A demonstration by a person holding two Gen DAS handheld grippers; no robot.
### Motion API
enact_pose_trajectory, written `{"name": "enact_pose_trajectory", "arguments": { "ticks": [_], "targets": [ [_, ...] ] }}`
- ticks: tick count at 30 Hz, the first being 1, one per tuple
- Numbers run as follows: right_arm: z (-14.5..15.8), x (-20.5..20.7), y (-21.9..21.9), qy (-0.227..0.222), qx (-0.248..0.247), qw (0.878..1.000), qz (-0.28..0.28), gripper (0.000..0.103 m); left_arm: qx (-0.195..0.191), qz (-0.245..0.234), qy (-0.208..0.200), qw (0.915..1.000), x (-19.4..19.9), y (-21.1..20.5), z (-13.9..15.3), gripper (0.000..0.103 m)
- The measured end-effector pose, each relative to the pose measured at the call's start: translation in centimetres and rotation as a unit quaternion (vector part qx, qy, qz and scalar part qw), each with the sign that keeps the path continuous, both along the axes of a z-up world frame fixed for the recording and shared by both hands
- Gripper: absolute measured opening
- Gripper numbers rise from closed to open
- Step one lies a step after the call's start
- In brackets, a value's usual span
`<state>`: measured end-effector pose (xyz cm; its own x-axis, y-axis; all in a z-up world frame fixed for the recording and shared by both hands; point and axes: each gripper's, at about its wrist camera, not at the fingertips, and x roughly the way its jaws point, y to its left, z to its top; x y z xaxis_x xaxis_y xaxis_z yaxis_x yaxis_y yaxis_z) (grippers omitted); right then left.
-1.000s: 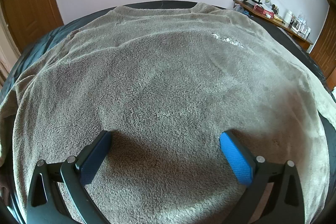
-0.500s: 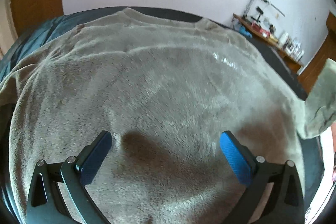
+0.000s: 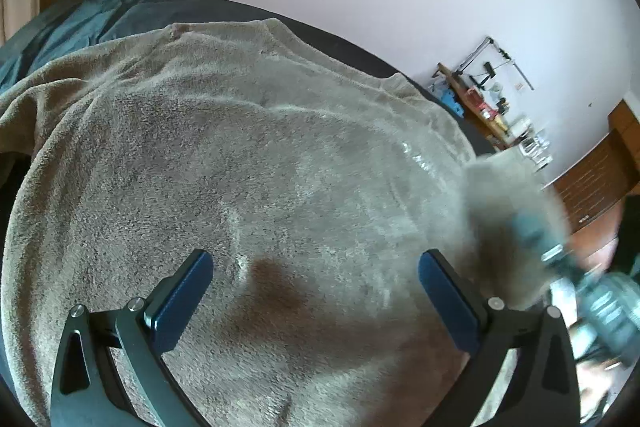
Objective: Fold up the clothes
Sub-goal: 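Carry the sleeve across the fleece body with the right gripper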
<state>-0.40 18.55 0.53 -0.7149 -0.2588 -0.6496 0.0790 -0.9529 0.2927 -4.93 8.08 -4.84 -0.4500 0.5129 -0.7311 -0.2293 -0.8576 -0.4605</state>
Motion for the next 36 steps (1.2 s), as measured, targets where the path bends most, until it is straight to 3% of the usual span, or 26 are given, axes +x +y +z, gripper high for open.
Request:
{"name": "enact_pose_trajectory", "arguments": {
  "ticks": [6,8,9,10,17,21,27,30,34,36],
  "targets": [
    [-4.7,0.1,-1.8,-0.062,0.01,0.997,0.042,0.028,0.051,-0.031,-0.035,0.9976,-0.2,0.3,-0.7,0.103],
    [-4.9,1.0,-1.5,-0.056,-0.001,0.997,0.048,0.045,0.062,-0.039,-0.048,0.9961,-0.4,0.5,-1.0,0.103],
    [-4.9,1.5,-1.3,-0.051,-0.007,0.997,0.05,0.071,0.063,-0.041,-0.05,0.996,-0.4,0.6,-1.1,0.103],
    [-4.8,2.0,-1.1,-0.045,-0.013,0.998,0.052,0.083,0.063,-0.042,-0.051,0.9958,-0.4,0.7,-1.3,0.103],
    [-4.3,5.3,0.1,-0.004,-0.058,0.996,0.063,0.083,0.062,-0.062,-0.045,0.9951,0.0,1.7,-1.4,0.103],
    [-5.3,6.7,3.7,0.029,-0.12,0.992,-0.014,0.083,0.086,-0.085,-0.047,0.9915,-0.1,2.5,-1.8,0.103],
    [-6.2,8.7,7.1,0.075,-0.162,0.978,-0.112,0.083,0.094,-0.102,-0.064,0.9882,-0.7,3.9,-2.0,0.103],
    [-5.5,9.5,7.9,0.098,-0.152,0.973,-0.145,0.083,0.084,-0.116,-0.075,0.9869,-1.0,5.1,-1.6,0.103],
    [-4.7,10.6,8.9,0.124,-0.142,0.966,-0.179,0.083,0.041,-0.112,-0.094,0.9884,-1.7,7.3,-2.0,0.102],
    [-4.7,10.9,9.3,0.128,-0.143,0.964,-0.185,0.083,0.04,-0.118,-0.099,0.9872,-2.0,8.3,-1.7,0.096]
  ]
}}
